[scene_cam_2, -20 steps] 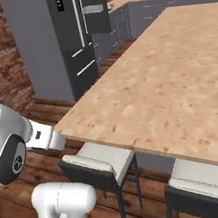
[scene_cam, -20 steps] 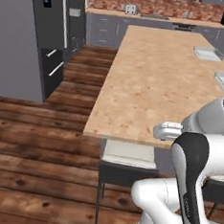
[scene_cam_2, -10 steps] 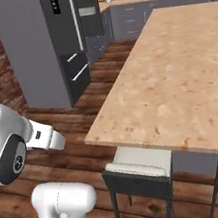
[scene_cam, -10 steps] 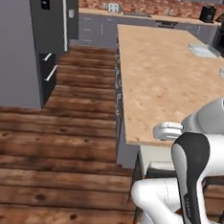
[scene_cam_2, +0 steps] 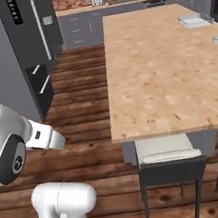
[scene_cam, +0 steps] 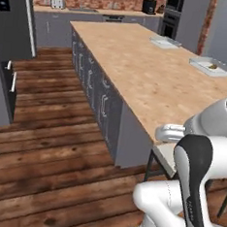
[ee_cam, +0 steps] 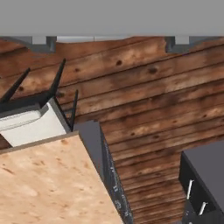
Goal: Place the cold items (corn and pear) from the fridge in one tupperware on the dining counter. Place the warm items (kebab skewer and hot dog) in the stove area in another tupperware.
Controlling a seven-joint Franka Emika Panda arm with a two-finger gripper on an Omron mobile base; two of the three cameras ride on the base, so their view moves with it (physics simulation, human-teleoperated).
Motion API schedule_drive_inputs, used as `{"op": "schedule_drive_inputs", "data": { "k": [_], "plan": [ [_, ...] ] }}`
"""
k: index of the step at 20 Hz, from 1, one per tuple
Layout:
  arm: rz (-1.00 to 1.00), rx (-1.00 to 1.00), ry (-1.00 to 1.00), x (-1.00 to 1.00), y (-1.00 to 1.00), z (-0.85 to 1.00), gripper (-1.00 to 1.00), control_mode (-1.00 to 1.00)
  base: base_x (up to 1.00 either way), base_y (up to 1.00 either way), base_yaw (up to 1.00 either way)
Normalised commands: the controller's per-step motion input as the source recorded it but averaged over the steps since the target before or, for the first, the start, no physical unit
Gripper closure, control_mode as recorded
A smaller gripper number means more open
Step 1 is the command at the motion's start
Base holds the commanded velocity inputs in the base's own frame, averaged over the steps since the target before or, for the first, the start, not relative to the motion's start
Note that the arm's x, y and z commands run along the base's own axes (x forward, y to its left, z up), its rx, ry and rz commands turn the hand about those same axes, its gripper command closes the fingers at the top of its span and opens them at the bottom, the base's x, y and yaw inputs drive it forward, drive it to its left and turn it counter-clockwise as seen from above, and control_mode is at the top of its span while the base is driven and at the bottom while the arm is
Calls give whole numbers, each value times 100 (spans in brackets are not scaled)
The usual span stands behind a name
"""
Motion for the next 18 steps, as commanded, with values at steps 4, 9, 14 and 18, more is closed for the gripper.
{"op": "schedule_drive_inputs", "data": {
  "k": [4, 9, 14, 18],
  "plan": [
    [0, 0, 0, 0, 0, 0, -100, 100, 69, 100, -42],
    [0, 0, 0, 0, 0, 0, -100, 100, 100, 94, -11],
    [0, 0, 0, 0, 0, 0, -100, 100, 100, 47, -2],
    [0, 0, 0, 0, 0, 0, -100, 100, 100, 0, 0]
  ]
}}
